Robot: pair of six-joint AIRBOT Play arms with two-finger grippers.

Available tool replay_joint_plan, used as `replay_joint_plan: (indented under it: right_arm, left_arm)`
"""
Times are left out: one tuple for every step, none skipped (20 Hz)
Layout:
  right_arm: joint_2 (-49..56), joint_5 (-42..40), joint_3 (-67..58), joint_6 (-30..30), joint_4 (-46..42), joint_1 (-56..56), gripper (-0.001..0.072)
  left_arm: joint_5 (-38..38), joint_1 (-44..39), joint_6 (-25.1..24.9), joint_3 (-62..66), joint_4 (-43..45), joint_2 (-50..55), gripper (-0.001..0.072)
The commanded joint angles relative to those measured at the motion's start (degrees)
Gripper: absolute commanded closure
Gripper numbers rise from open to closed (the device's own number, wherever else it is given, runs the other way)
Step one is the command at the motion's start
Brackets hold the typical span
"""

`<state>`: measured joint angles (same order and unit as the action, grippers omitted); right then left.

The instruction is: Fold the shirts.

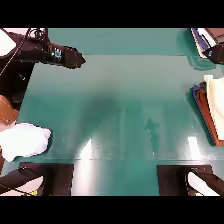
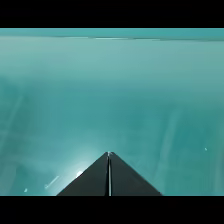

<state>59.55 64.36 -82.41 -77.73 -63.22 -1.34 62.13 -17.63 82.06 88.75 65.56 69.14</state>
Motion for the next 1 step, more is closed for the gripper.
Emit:
replay_joint_plan:
  right_arm:
    - [0.0,0.8,-0.1,0.0,0.1,-1.4,0.0694]
  left_arm:
    - [-0.1,0.0,0.0,0.0,0.0,0.0,0.0685]
